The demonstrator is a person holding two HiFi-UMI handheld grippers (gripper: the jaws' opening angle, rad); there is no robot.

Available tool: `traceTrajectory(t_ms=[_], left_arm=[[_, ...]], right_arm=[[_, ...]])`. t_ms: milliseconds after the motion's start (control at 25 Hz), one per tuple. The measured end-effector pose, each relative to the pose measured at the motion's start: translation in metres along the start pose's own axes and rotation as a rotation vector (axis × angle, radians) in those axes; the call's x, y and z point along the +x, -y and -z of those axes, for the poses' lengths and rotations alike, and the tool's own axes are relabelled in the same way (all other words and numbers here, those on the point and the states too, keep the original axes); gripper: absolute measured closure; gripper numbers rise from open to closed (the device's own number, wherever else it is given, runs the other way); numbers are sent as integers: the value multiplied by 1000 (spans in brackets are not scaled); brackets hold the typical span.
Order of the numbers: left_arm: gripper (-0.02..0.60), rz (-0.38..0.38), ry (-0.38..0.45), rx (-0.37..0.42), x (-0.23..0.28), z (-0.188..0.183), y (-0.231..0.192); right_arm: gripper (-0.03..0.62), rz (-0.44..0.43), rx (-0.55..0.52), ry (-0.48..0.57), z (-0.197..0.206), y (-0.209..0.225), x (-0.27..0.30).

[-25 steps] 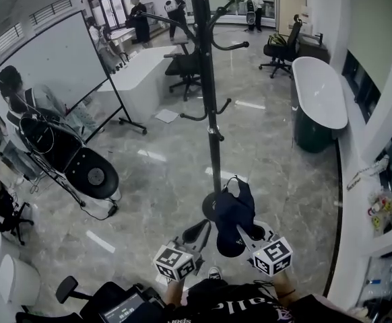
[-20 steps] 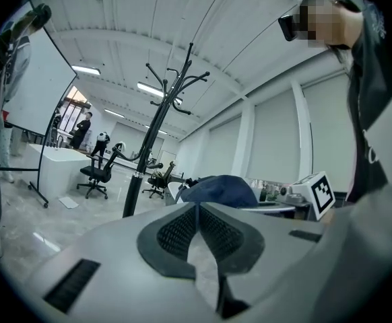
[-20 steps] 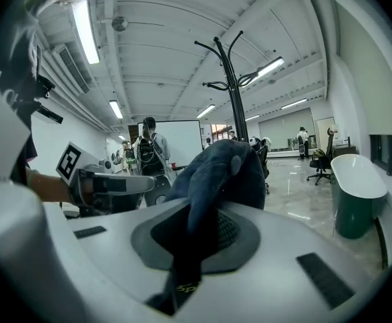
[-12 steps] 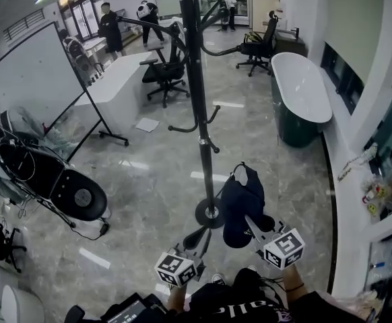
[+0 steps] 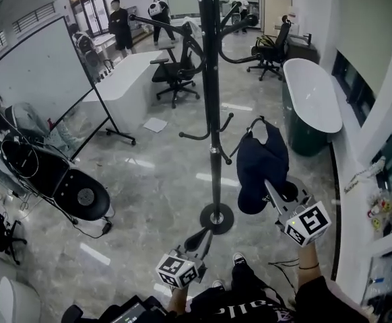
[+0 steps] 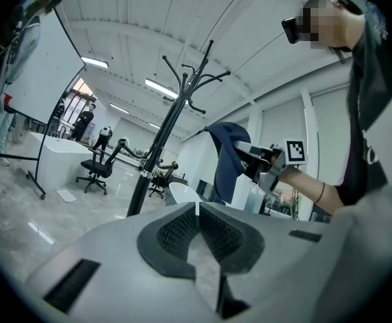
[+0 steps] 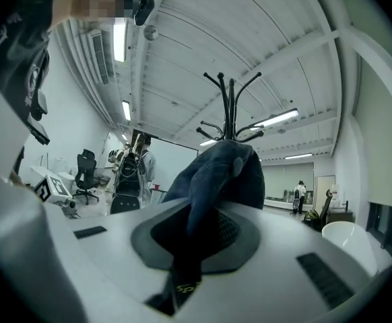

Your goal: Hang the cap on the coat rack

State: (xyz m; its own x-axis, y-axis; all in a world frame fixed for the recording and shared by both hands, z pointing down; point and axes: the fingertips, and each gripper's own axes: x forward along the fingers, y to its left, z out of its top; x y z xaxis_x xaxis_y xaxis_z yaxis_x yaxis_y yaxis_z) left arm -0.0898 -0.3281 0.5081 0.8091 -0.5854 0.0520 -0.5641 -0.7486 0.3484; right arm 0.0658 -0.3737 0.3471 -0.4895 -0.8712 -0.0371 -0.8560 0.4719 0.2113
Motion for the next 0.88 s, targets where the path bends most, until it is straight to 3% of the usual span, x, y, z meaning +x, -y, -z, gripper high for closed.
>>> traceTrajectory(t_ms=[520, 880], left_arm=[[577, -23, 33, 16, 99, -30, -28], [577, -47, 42, 19, 152, -36, -36]], right_arm=[[556, -30, -100, 189, -68, 115, 49], [556, -115, -137, 299, -104, 156, 61]])
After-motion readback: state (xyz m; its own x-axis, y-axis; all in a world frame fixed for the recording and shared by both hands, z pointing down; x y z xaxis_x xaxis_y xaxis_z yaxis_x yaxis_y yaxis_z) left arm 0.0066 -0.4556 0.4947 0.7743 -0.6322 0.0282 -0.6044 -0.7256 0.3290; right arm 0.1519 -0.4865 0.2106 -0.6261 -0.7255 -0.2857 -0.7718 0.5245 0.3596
